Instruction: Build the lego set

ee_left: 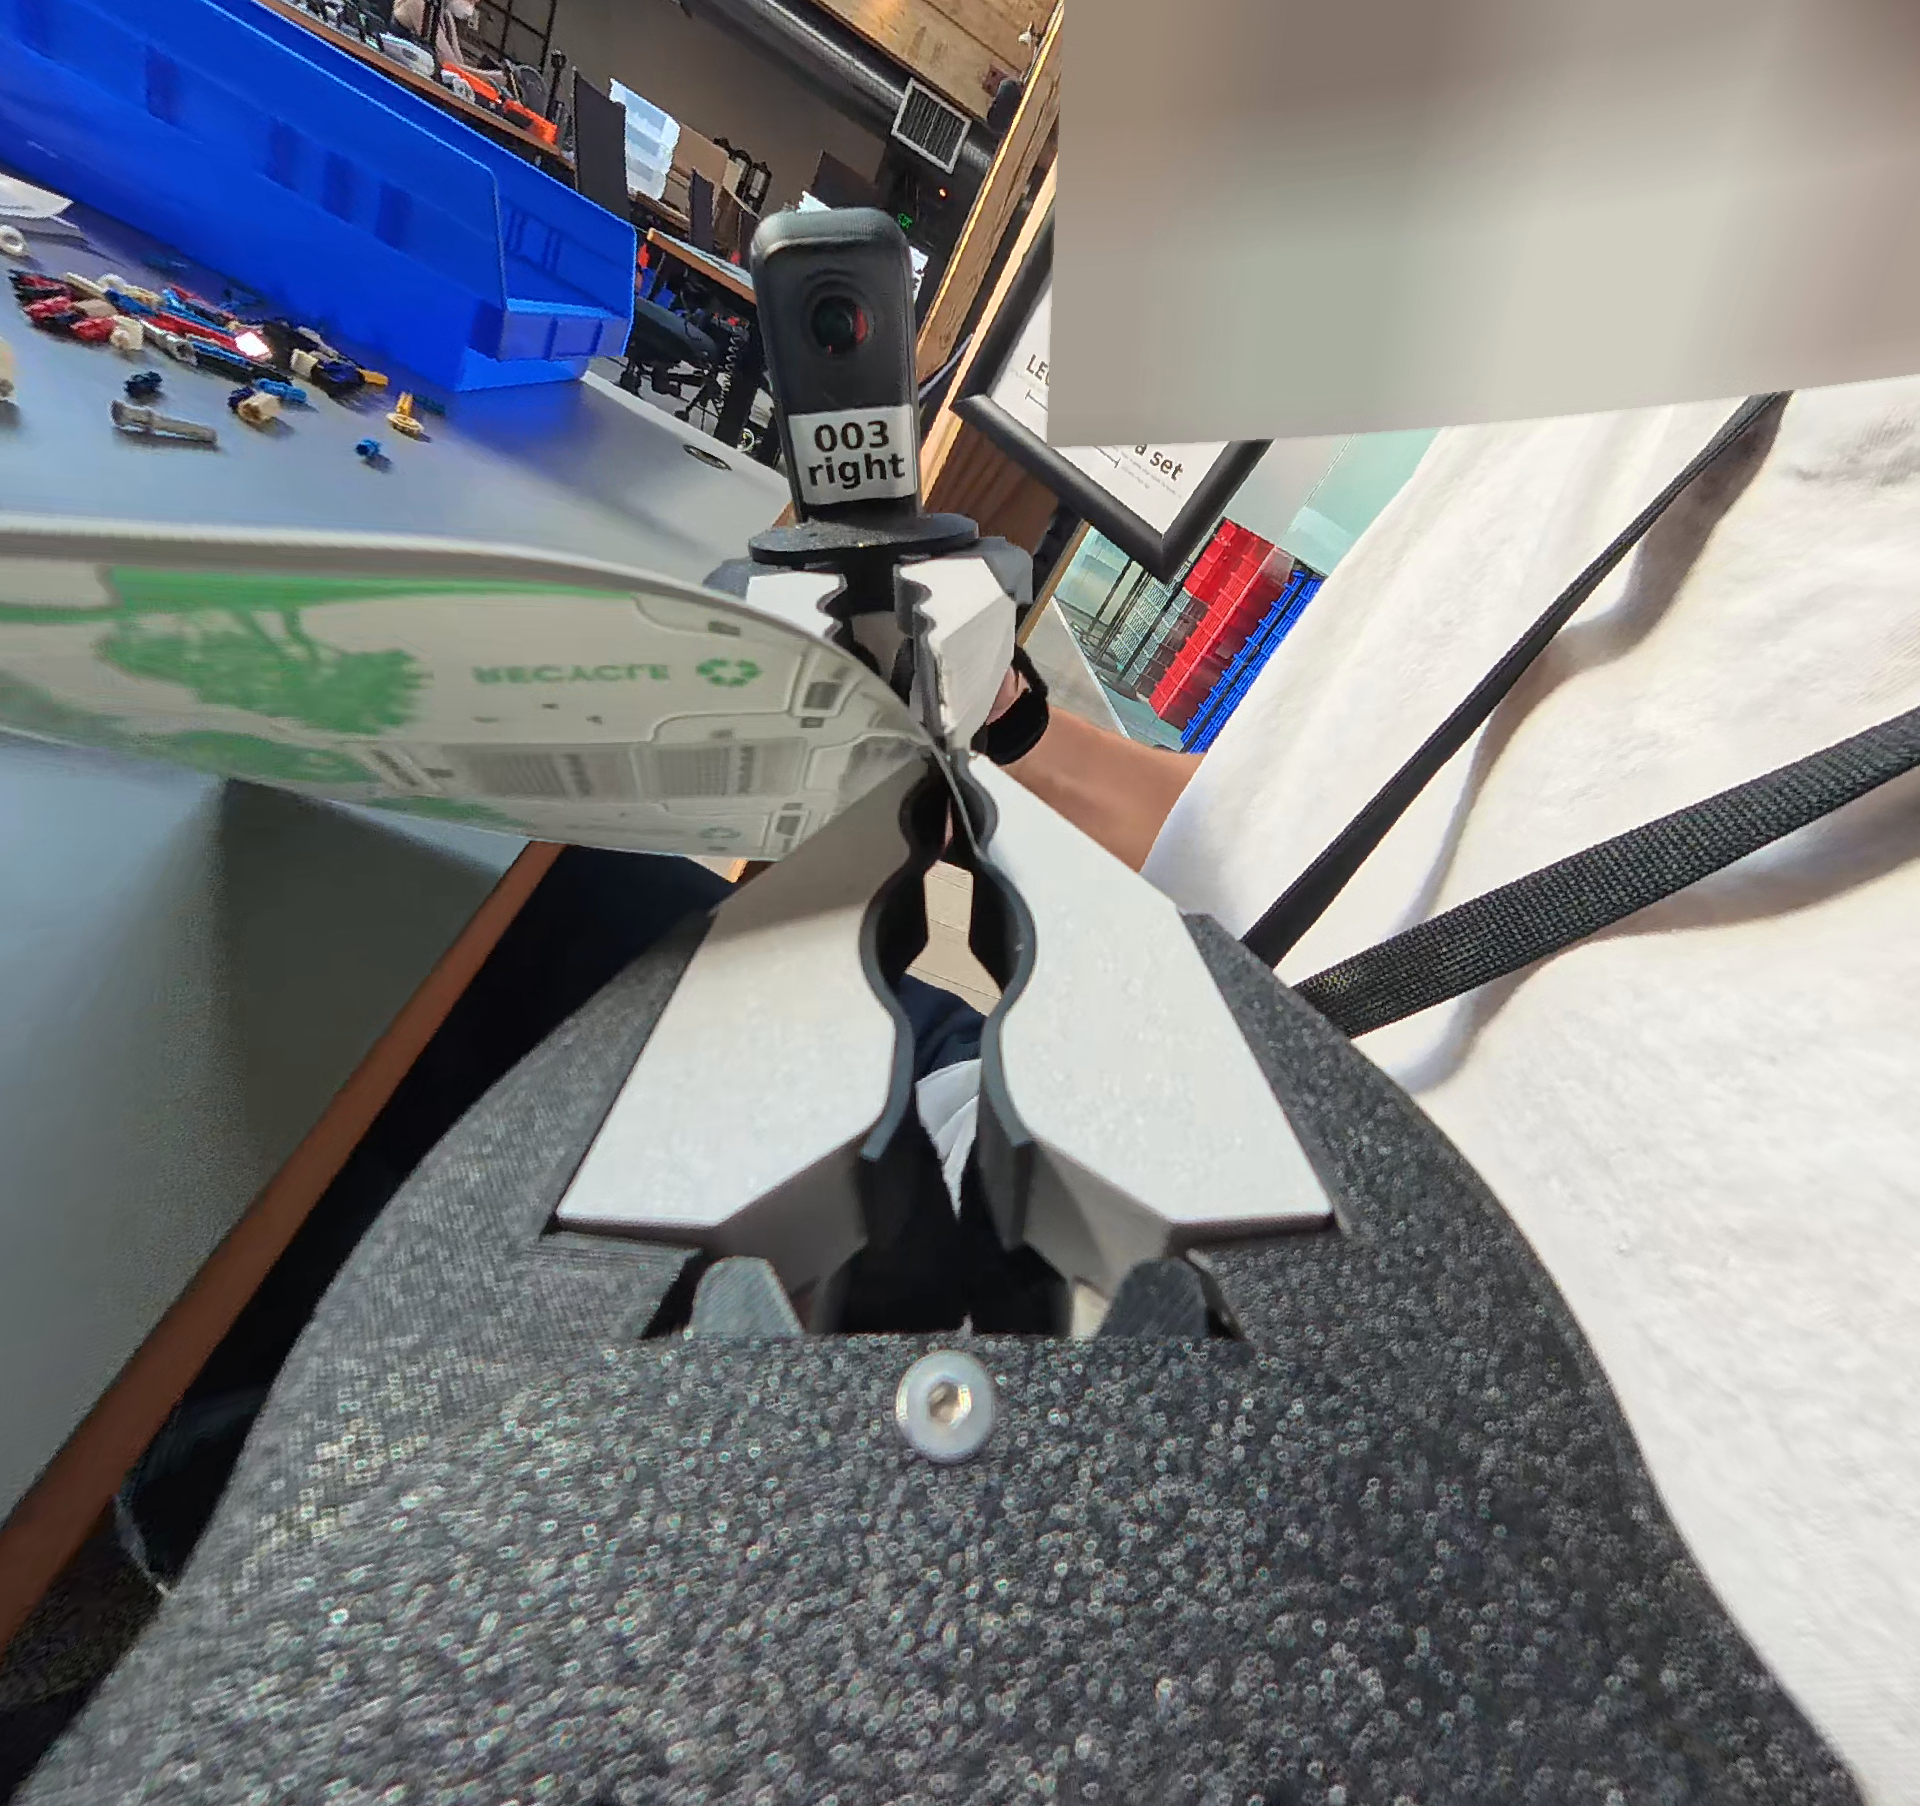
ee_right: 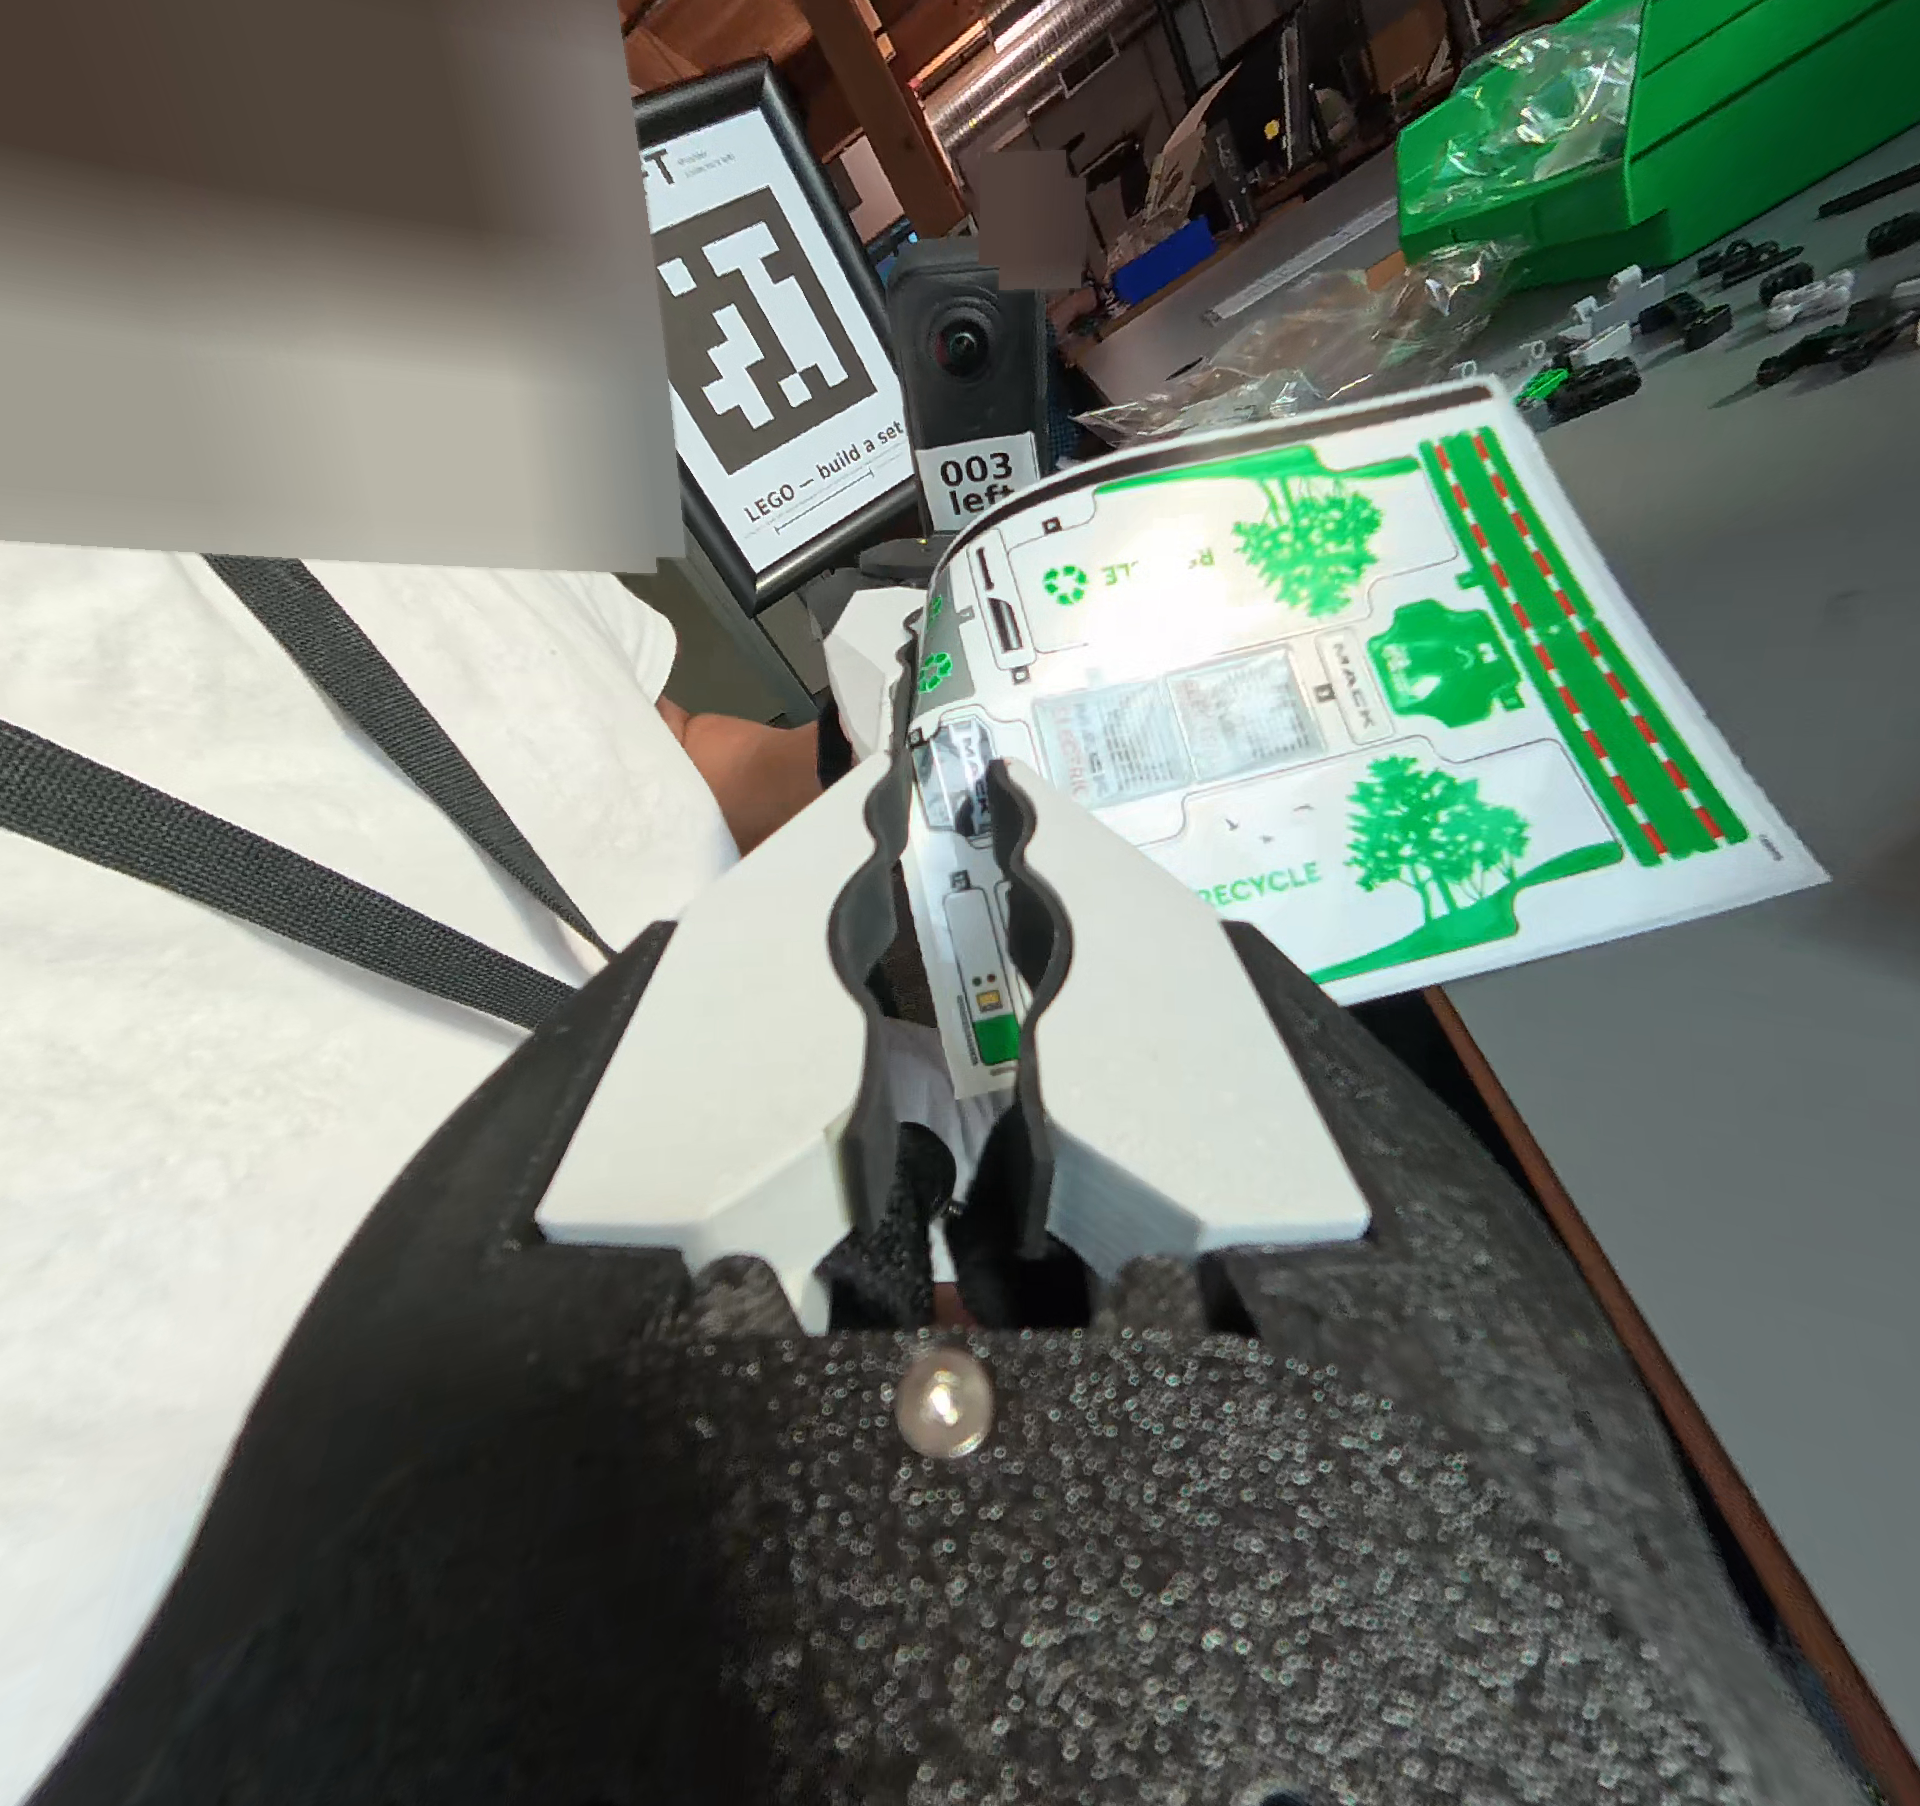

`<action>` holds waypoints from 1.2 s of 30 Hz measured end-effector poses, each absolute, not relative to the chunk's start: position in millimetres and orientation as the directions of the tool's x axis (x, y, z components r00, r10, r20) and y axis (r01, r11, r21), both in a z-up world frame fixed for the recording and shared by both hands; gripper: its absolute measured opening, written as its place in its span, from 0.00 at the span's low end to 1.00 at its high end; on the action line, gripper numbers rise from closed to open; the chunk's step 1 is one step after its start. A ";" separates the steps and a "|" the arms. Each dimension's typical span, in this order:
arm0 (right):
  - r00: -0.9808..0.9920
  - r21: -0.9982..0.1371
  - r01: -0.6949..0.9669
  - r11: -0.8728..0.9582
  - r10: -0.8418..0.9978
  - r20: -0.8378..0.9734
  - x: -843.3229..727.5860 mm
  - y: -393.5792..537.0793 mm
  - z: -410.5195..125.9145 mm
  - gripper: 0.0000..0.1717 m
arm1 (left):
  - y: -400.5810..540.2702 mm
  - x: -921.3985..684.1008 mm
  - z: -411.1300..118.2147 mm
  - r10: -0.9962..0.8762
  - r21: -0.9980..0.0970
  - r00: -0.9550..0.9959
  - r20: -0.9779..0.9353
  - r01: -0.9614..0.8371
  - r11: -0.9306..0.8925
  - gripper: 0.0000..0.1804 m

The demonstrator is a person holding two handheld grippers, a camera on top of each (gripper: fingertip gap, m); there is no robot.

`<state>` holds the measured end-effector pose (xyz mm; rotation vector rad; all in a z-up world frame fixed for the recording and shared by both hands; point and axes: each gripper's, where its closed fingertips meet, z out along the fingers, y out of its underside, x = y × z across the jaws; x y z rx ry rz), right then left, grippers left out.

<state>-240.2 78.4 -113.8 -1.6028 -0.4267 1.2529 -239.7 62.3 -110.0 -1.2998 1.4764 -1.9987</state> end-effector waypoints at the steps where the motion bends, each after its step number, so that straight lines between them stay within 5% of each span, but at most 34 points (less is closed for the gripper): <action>1: 0.400 -0.860 -0.285 -0.423 0.763 -0.507 -240.1 77.7 -113.6 0.08 | 61.8 -239.6 -109.8 -0.711 -0.885 -0.528 0.464 -0.238 -0.401 0.00; 17: 0.217 -0.770 -0.378 -0.514 0.759 -0.614 -241.8 70.2 -104.8 0.03 | 57.4 -237.9 -107.9 -0.726 -0.904 -0.540 0.425 -0.221 -0.365 0.00; 36: 0.288 -0.799 -0.344 -0.493 0.755 -0.590 -239.7 72.7 -110.4 0.05 | 56.2 -234.2 -109.7 -0.741 -0.910 -0.528 0.415 -0.232 -0.344 0.00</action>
